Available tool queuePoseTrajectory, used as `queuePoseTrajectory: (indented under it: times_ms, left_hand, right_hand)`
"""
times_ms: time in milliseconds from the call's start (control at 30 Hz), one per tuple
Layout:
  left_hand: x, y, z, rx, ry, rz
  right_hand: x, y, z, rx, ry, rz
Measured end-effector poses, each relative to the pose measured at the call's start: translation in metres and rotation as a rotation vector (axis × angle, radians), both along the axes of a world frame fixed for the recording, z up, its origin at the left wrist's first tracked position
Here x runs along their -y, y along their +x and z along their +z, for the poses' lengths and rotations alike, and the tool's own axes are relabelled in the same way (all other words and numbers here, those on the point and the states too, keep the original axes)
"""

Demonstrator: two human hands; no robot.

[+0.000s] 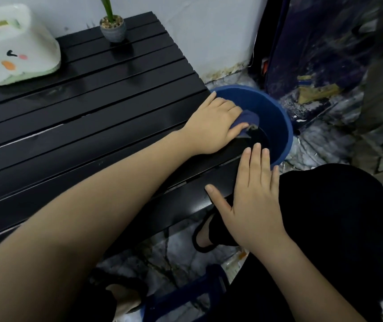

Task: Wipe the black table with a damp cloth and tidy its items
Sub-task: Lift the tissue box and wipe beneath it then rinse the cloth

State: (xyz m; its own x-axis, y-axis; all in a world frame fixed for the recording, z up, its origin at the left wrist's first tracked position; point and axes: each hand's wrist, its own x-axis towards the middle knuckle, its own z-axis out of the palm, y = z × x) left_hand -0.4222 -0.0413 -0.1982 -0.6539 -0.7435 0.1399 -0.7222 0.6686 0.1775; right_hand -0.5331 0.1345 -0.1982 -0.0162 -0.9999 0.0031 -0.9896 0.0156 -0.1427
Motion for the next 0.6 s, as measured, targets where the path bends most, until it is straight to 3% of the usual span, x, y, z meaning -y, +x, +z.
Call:
queuePoseTrajectory:
  times_ms: [167,300,433,600]
  left_hand:
    - [0.01,0.002,0.015,-0.396,0.133,0.19]
    - [-0.017,0.059,0.04,-0.671,0.086,0.331]
    - [-0.082,0.157,0.047,-0.665,-0.002,0.517]
    - [-0.194,0.26,0.043,-0.536,-0.083,0.967]
  right_hand:
    - [0.002,0.007,0.009,0.05,0.036,-0.013]
    - [0.004,0.028,0.022,0.111,0.01,0.143]
    - [0.003,0.069,0.029,0.235,-0.02,0.322]
    - [-0.003,0.126,0.026,0.32,0.028,0.516]
